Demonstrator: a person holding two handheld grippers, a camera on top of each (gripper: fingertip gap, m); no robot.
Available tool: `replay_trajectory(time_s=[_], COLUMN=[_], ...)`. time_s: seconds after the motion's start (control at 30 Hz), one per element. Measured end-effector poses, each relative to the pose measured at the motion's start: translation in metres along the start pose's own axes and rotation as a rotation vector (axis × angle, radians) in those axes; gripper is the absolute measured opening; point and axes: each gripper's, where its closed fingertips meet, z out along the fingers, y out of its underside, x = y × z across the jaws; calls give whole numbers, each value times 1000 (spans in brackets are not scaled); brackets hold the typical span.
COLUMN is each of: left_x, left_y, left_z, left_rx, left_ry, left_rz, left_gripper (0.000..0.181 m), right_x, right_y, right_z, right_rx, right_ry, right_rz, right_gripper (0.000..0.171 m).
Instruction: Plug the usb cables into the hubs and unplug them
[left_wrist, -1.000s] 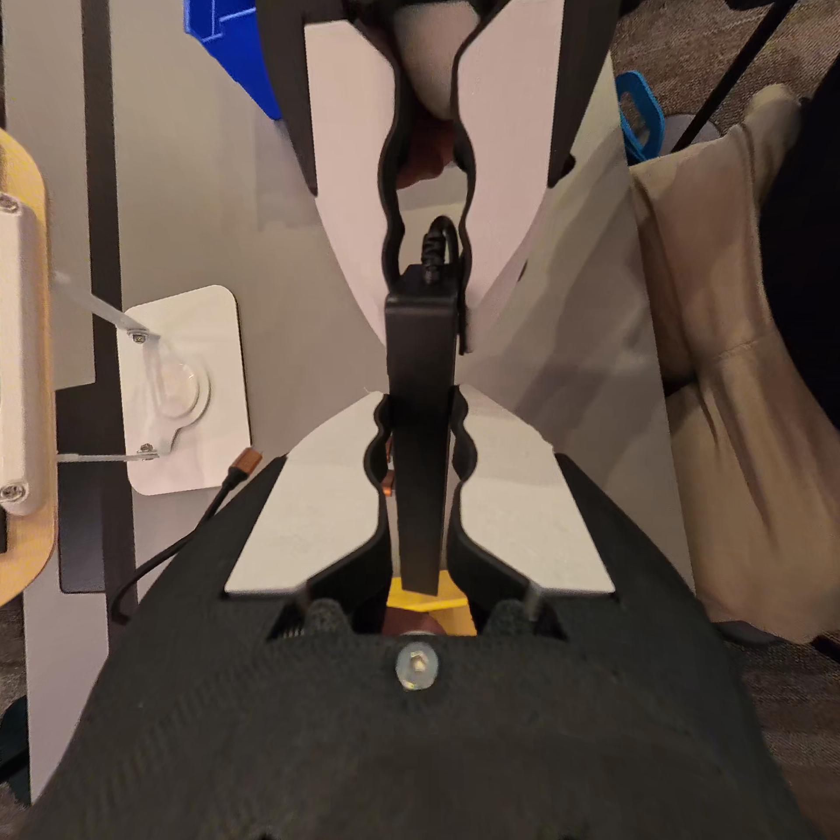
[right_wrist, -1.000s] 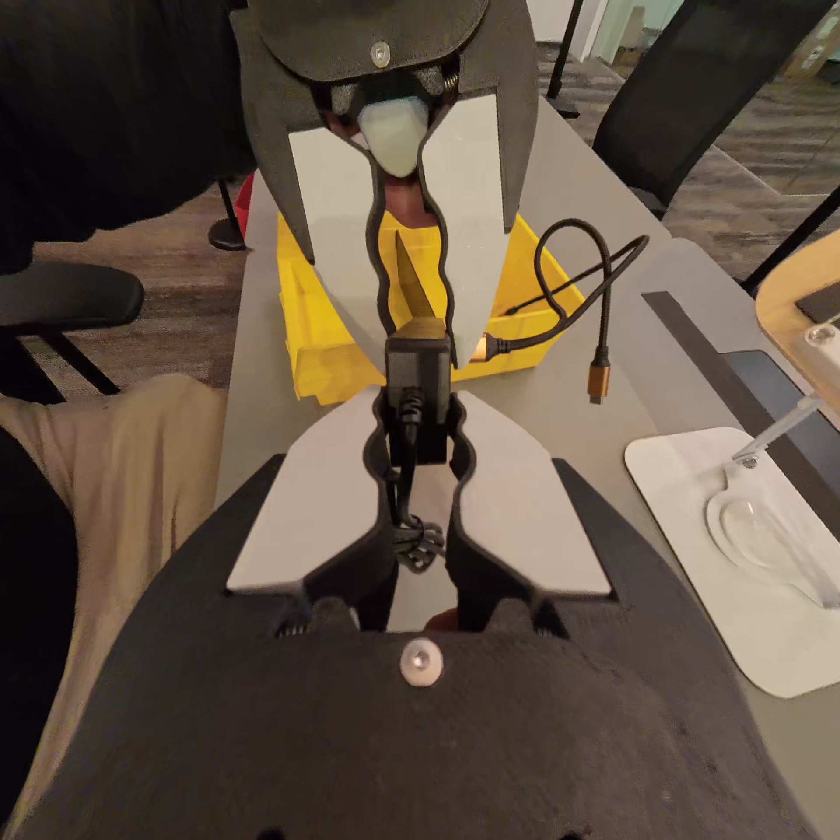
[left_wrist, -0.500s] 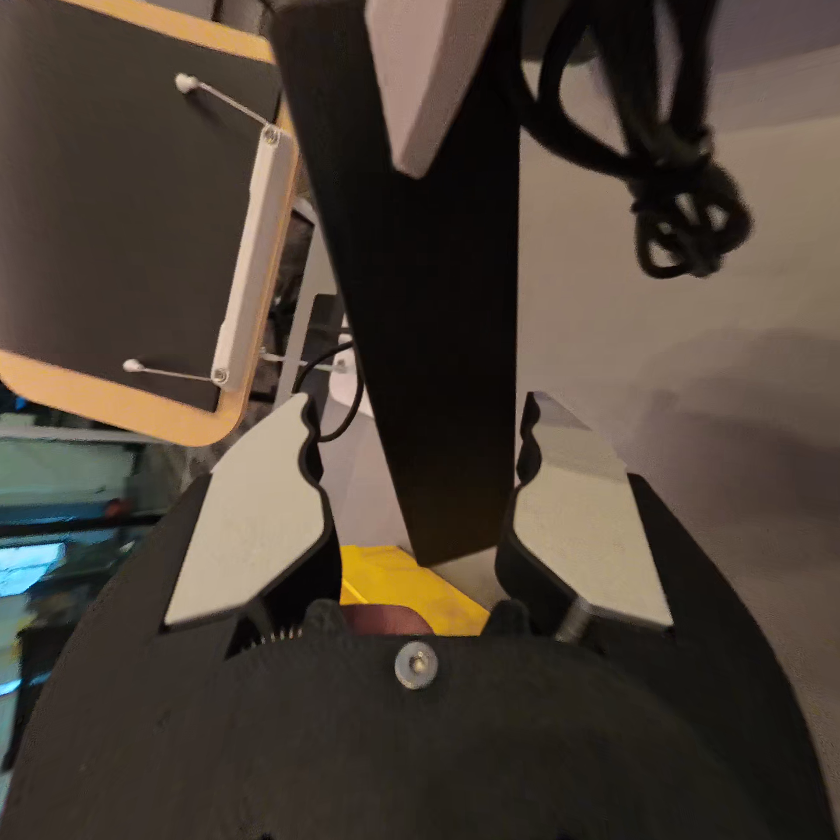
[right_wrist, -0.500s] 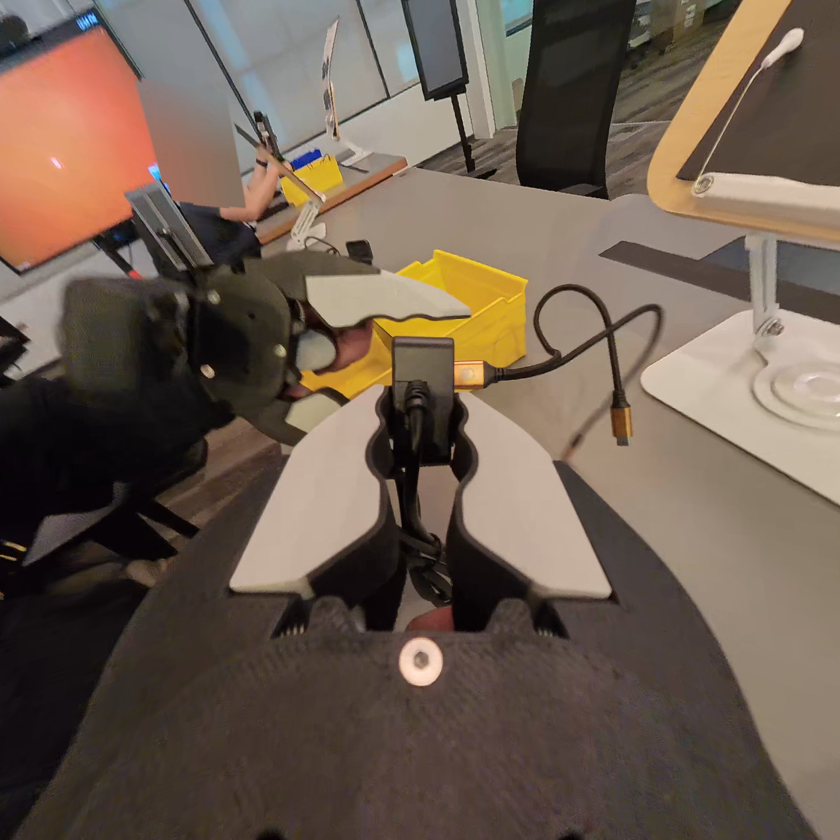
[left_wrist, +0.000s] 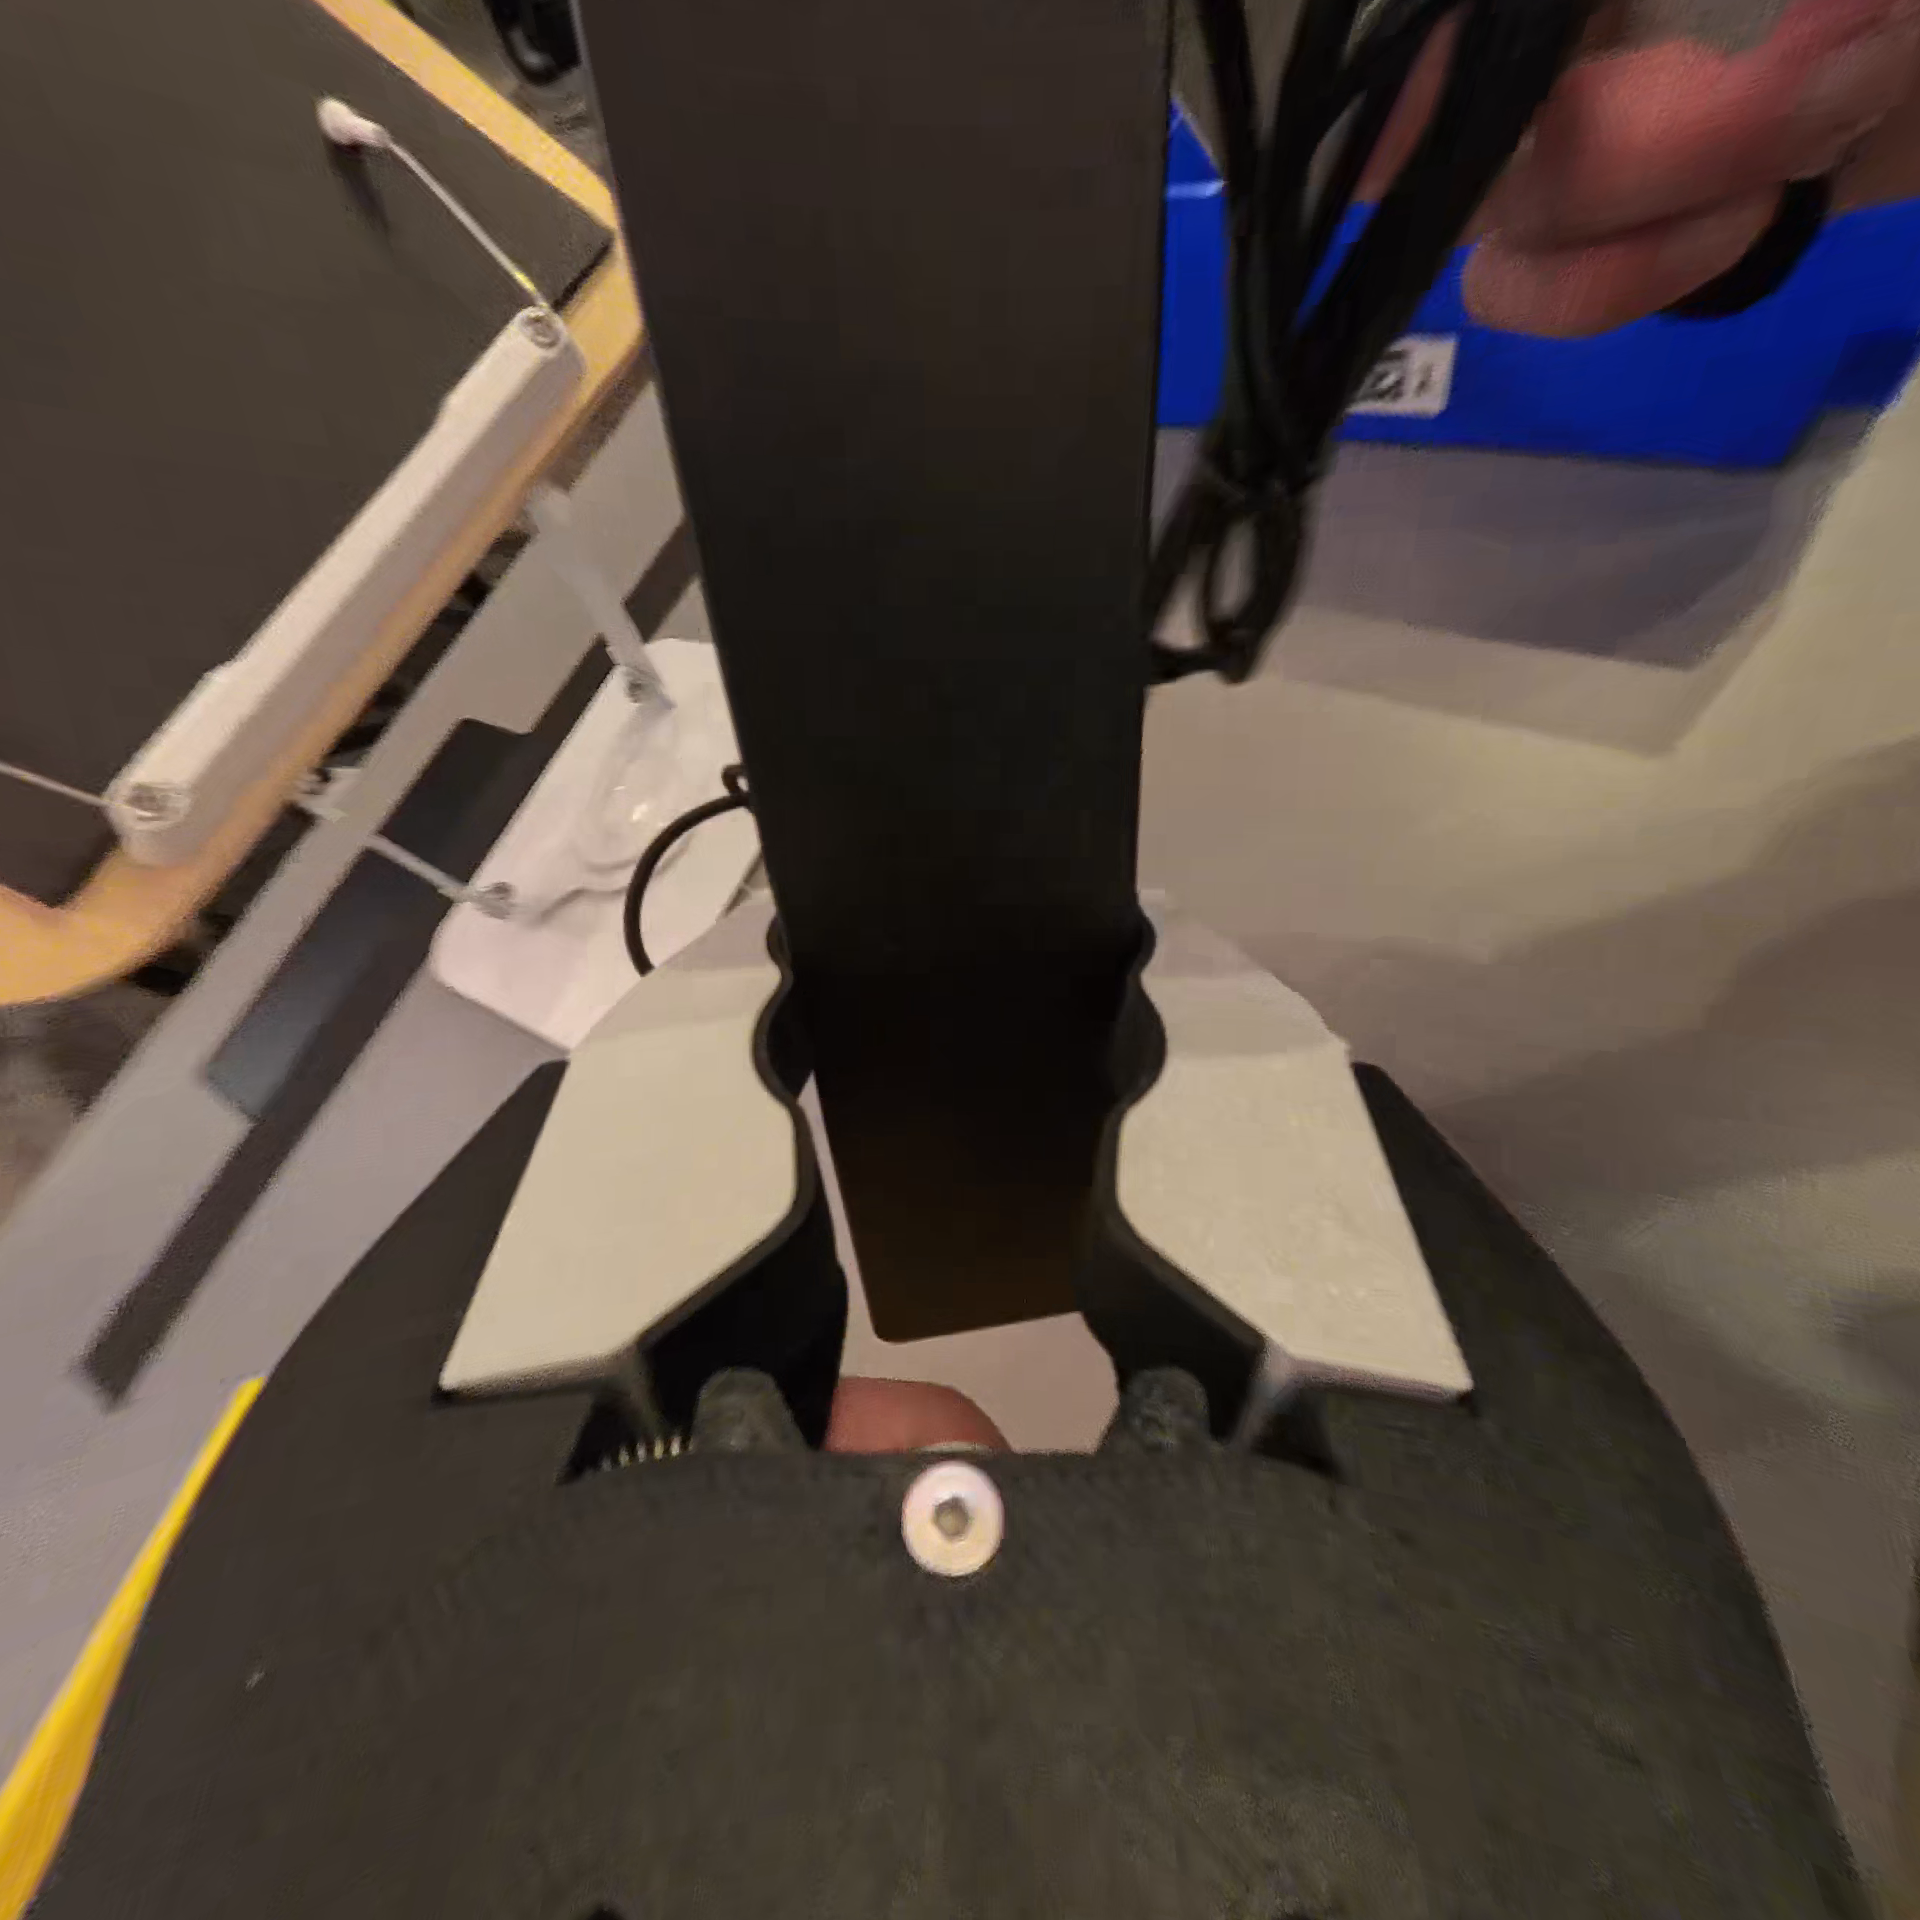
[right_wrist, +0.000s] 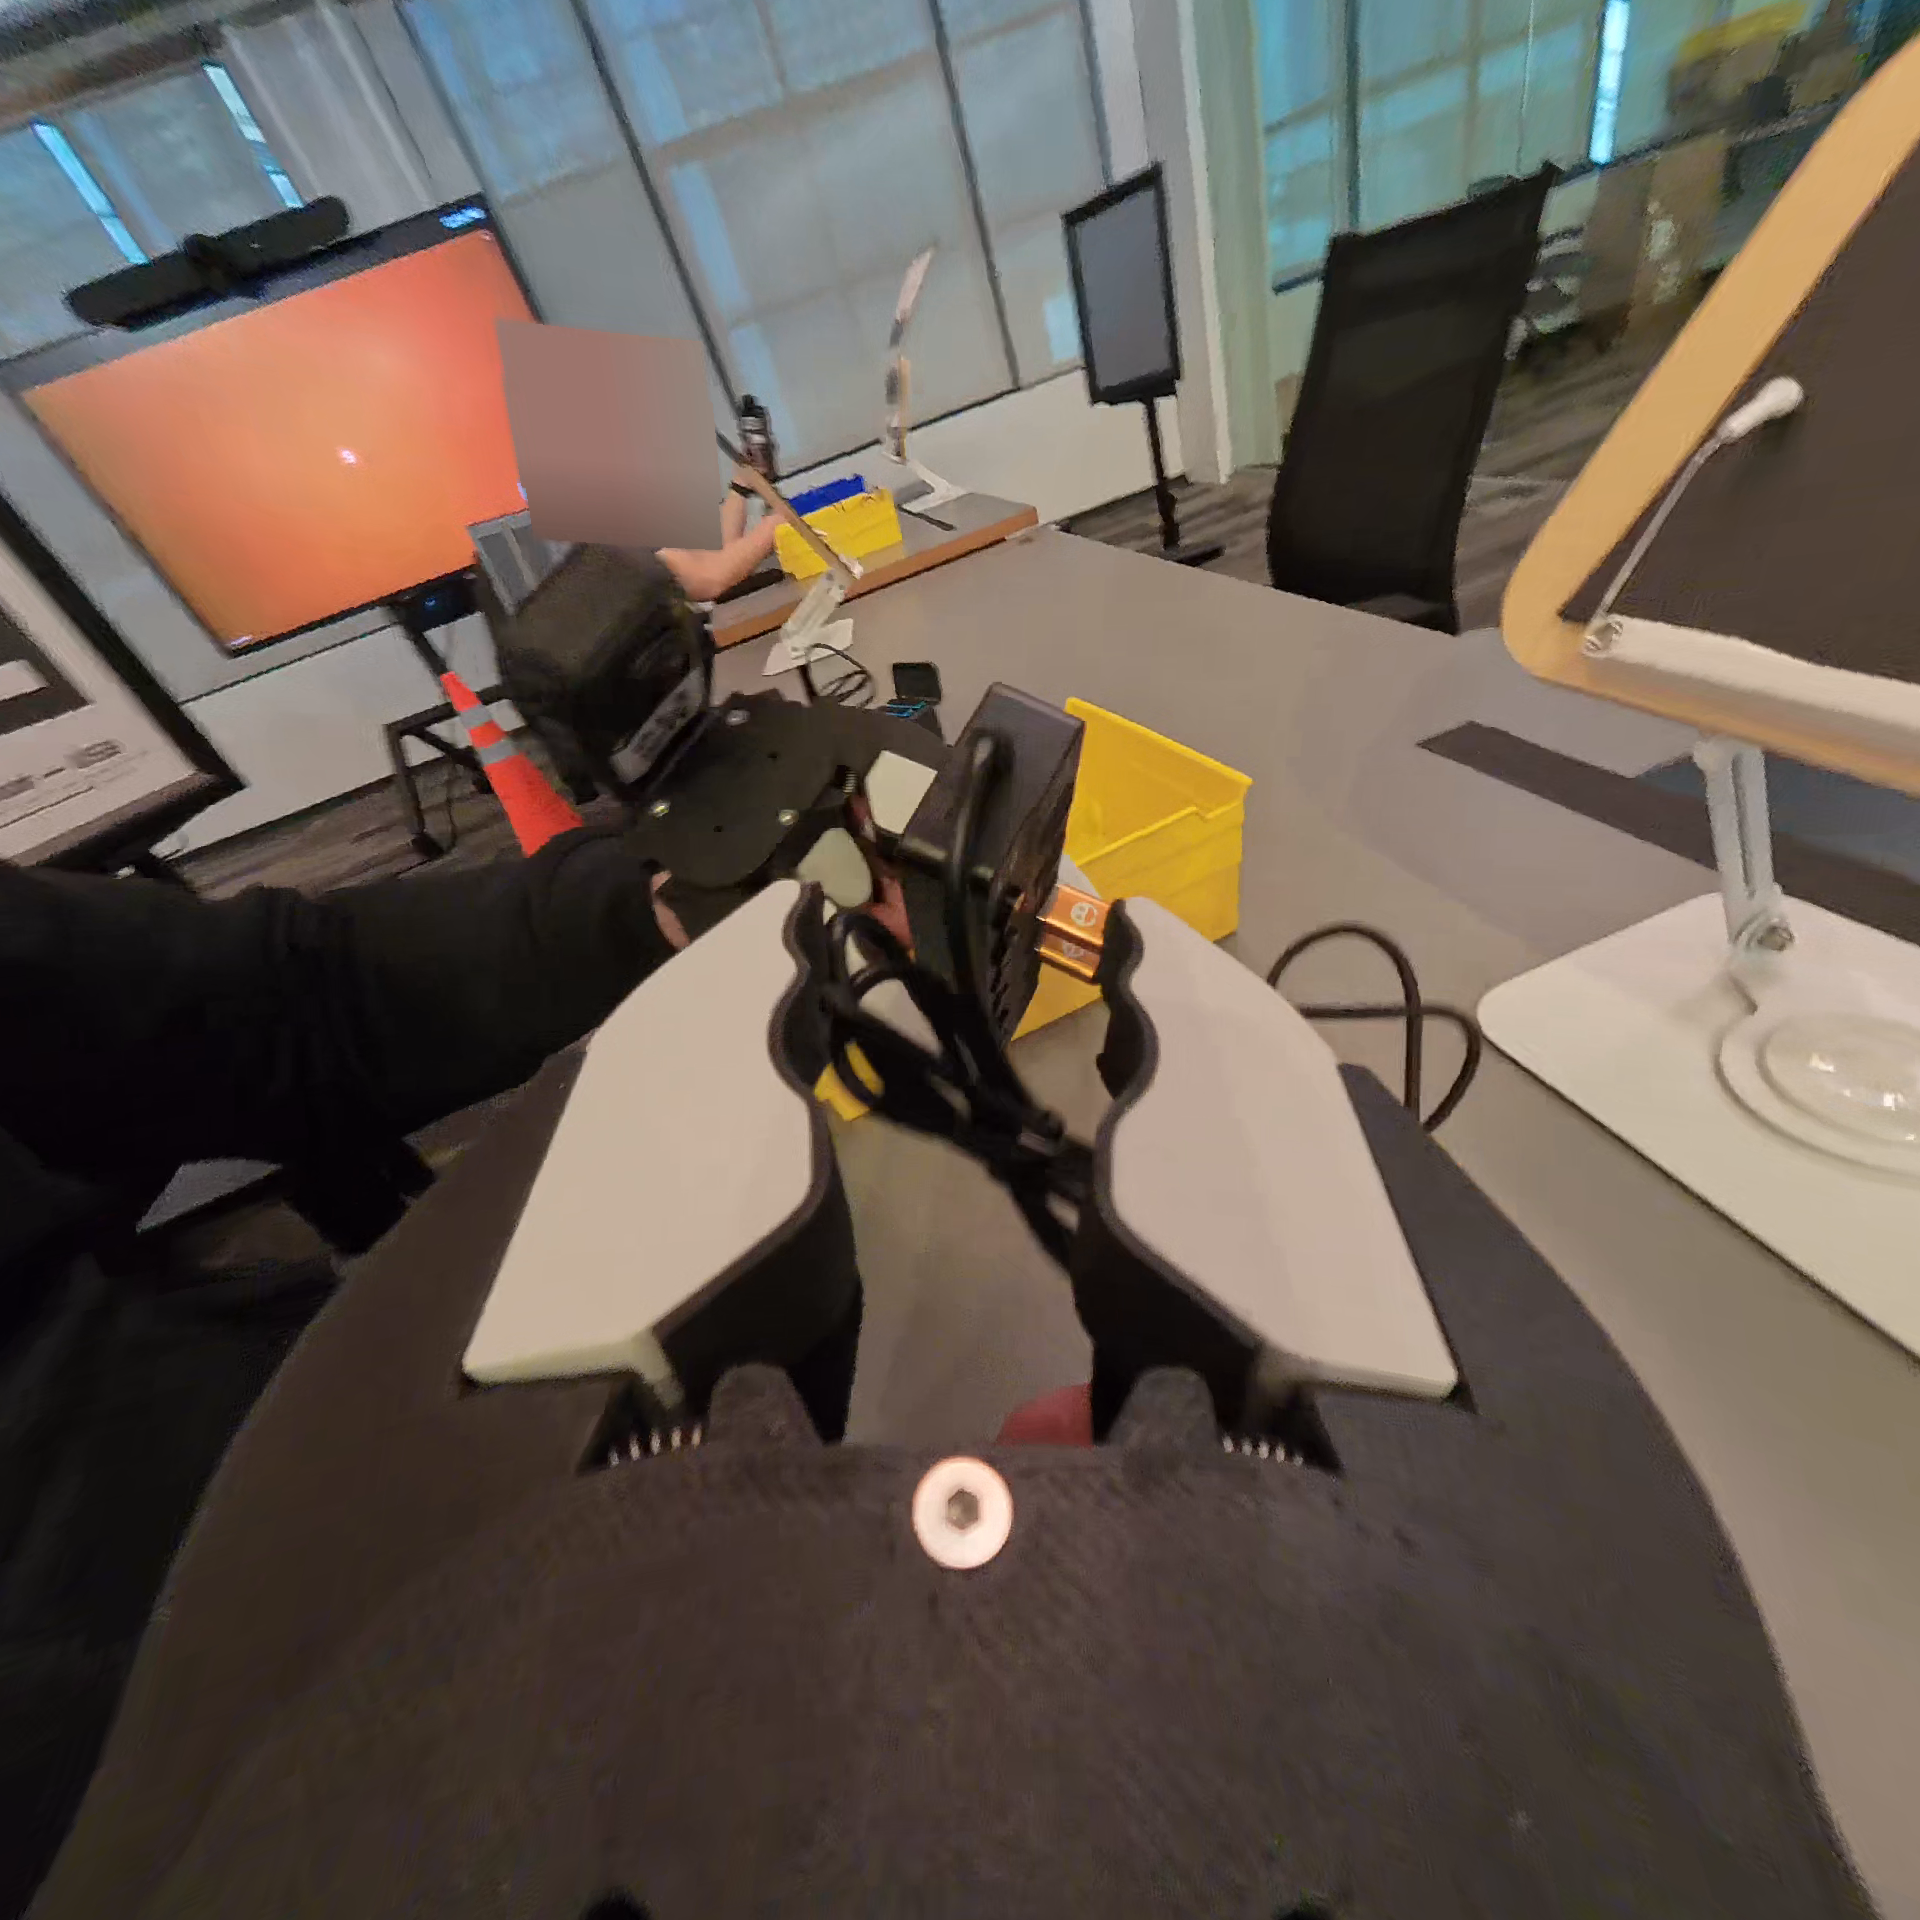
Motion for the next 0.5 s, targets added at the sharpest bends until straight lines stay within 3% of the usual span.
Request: replay_trajectory(time_s=[0.07,0.13,0.3,0.5], left_x=[5,8,3,23], left_y=[-5,-9,-29,-42], left_z=[-2,-3,-17,-17], left_rx=[59,104,244,310], left_ry=[81,148,283,436], left_rz=[-83,-152,-366,-475], left_gripper=[56,56,57,56], right_x=[1,6,20,12], right_y=[1,3,40,50], right_z=[-8,-14,-18,12], right_rx=[-6,-6,-270,-329], right_ry=[-36,-32,127,254], right_rz=[-24,-43,-408,-766], right_gripper=[54,43,34,25])
